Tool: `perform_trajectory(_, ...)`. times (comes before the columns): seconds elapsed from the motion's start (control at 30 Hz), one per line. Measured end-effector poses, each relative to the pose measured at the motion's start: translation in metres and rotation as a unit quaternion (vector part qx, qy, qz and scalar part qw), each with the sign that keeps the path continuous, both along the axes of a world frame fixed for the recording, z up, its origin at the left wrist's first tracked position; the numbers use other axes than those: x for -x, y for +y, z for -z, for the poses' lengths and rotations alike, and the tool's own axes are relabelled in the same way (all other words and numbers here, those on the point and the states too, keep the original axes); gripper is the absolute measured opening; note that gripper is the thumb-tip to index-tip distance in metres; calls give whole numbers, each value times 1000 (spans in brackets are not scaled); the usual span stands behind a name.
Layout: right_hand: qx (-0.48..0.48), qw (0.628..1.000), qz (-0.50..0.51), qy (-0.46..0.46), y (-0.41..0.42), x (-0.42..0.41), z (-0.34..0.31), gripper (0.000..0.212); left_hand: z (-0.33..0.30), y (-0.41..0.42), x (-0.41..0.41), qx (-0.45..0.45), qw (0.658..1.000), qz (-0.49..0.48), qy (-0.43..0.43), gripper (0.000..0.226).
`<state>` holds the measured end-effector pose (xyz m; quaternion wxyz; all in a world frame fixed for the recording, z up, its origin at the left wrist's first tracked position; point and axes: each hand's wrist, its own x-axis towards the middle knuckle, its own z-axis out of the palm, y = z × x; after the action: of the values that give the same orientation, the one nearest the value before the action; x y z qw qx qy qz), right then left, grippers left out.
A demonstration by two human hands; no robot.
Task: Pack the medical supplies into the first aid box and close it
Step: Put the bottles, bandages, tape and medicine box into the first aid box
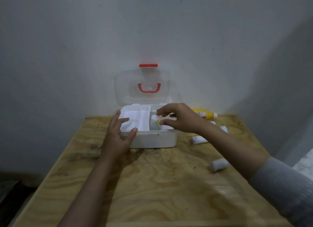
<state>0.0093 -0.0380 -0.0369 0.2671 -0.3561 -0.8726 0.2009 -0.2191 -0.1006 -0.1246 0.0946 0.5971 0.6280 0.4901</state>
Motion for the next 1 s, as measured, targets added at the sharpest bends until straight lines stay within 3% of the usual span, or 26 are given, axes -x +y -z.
perform_trajectory(0.17,-10,992,122,27,6,-67,-8,19,3,-1,-1,-8,1000,7,-9,41)
perform_trajectory(0.33,45,940,314,-122,19,-143,20,22,3,0,-3,-12,1000,5,-16,42)
perform_trajectory(0.43,115,905,364,-185,14,-165,45,30,3,0,-4,-8,1000,-1,-14,45)
perform_trajectory(0.67,157,905,380,-110,7,-166,64,33,2,0,-4,-4,1000,-2,-6,41)
perform_trajectory(0.8,79,919,385,-44,8,-165,65,27,0,-1,-5,-8,1000,7,-11,37)
perform_trajectory(0.9,39,949,312,10,9,-156,55,21,-1,-2,-6,-3,1000,0,-7,39)
perform_trajectory(1.0,44,973,225,-28,13,-141,53,21,0,-1,-6,0,1000,-6,0,41)
